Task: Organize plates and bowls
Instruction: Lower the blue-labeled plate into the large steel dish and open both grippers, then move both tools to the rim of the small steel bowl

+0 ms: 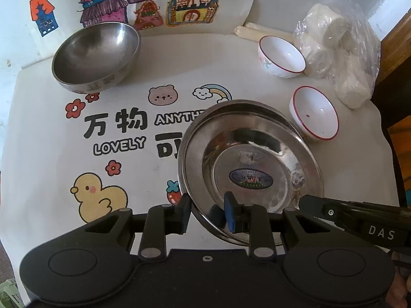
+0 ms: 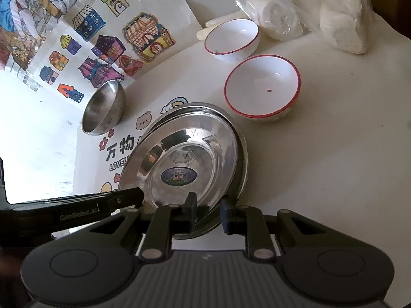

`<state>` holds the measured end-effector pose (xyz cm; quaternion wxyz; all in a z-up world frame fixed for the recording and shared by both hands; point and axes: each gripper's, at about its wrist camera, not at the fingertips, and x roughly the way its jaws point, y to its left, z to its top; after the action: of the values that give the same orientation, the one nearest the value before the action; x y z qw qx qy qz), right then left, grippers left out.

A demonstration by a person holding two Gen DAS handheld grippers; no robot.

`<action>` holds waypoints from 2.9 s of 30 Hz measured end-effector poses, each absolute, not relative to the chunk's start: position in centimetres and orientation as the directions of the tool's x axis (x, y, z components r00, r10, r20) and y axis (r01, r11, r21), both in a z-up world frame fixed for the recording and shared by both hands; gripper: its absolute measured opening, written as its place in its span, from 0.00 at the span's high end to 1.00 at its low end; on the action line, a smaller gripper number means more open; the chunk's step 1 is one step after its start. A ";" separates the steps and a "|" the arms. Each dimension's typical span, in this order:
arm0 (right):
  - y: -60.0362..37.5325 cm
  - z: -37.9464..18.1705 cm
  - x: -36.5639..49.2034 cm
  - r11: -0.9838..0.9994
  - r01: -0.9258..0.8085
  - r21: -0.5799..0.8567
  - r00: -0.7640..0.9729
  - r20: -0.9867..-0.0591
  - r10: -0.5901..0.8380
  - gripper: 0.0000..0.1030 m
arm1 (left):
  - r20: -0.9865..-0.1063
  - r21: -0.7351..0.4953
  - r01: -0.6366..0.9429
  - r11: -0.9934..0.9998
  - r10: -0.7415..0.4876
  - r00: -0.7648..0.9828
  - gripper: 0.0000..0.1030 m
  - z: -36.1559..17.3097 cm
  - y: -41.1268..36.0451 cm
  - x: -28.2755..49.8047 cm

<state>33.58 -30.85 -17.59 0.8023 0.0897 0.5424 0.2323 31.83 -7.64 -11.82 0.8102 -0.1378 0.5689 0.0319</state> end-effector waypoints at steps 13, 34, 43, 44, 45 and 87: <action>-29.6 -17.3 33.1 0.893 -0.345 0.290 0.309 -0.863 0.399 0.56 | -0.941 -0.166 -0.212 0.963 -0.090 0.327 0.72 -12.0 -7.5 32.0; -28.0 -16.2 32.5 0.904 -0.358 0.234 0.364 -0.856 0.366 0.05 | -0.925 -0.127 -0.386 0.914 0.032 0.380 0.10 -10.6 -1.8 30.4; -23.8 -14.5 31.2 0.873 -0.446 0.196 0.424 -0.813 0.399 0.02 | -0.914 -0.097 -0.492 0.865 0.117 0.387 0.02 -10.5 5.8 30.1; -23.2 -14.5 31.3 0.870 -0.453 0.195 0.428 -0.809 0.404 0.02 | -0.912 -0.094 -0.498 0.862 0.127 0.391 0.02 -10.4 6.6 30.2; -22.7 -14.4 31.4 0.868 -0.457 0.196 0.432 -0.804 0.409 0.02 | -0.908 -0.092 -0.506 0.858 0.136 0.395 0.01 -10.4 7.6 30.5; -6.7 -19.6 42.9 0.848 -0.475 0.234 0.365 -0.824 0.433 0.72 | -0.867 -0.258 -0.370 0.893 -0.045 0.497 0.79 -14.8 14.8 39.6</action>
<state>42.93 -6.67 -19.63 0.8259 -0.0218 0.4917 0.2748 39.60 14.81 -14.80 0.8391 -0.2106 0.4921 0.0969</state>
